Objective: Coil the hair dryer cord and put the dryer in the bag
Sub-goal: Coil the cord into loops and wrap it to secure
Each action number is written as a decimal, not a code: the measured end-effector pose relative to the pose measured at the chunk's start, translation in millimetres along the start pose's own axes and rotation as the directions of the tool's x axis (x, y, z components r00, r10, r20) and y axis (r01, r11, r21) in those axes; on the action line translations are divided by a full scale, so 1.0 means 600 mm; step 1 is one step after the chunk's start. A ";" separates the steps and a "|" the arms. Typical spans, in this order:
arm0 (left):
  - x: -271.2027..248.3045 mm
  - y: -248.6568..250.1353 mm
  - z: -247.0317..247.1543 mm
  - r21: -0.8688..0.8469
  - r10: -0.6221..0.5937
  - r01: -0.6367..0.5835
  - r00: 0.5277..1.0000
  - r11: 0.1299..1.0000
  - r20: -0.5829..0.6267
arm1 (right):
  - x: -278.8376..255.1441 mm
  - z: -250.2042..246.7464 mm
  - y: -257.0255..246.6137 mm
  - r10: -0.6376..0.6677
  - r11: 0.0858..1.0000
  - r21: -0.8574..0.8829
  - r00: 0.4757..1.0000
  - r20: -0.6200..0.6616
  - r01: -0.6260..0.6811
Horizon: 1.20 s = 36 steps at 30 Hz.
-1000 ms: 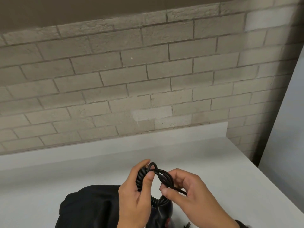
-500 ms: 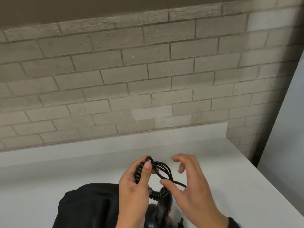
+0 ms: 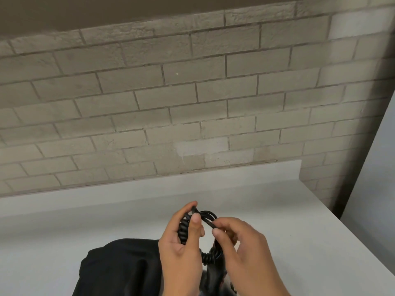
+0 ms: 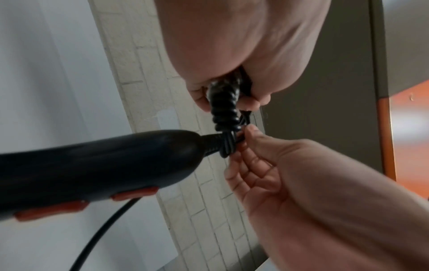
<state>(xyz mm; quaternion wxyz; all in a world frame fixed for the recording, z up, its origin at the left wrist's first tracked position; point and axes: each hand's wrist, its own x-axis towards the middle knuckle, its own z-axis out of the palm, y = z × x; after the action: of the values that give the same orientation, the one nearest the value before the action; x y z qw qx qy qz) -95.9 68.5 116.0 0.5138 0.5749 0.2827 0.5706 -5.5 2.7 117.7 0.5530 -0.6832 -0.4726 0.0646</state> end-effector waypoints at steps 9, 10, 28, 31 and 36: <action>0.016 -0.043 -0.011 0.186 0.244 -0.260 0.964 0.947 0.103 | 0.043 -0.074 -0.019 0.394 0.649 0.472 0.794 0.462 -0.597; 0.018 -0.044 -0.012 0.215 0.266 -0.287 0.956 0.933 0.121 | 0.048 -0.082 -0.019 0.393 0.606 0.487 0.770 0.503 -0.628; 0.047 -0.019 -0.023 0.315 0.414 -0.517 0.844 0.796 0.342 | 0.068 -0.097 -0.018 0.271 0.315 0.585 0.661 0.700 -0.747; 0.049 -0.020 -0.025 0.300 0.402 -0.492 0.860 0.817 0.316 | 0.058 -0.086 -0.014 0.257 0.281 0.648 0.706 0.659 -0.708; 0.047 -0.024 -0.022 0.232 0.315 -0.361 0.925 0.903 0.215 | 0.018 -0.059 -0.006 0.166 0.625 0.647 0.884 0.437 -0.437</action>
<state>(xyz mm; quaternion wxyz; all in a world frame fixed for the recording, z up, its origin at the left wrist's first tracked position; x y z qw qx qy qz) -99.5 102.5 110.8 0.3467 0.7265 0.2074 0.5559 20.1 -14.5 138.6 0.6701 -0.4541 -0.3702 0.4557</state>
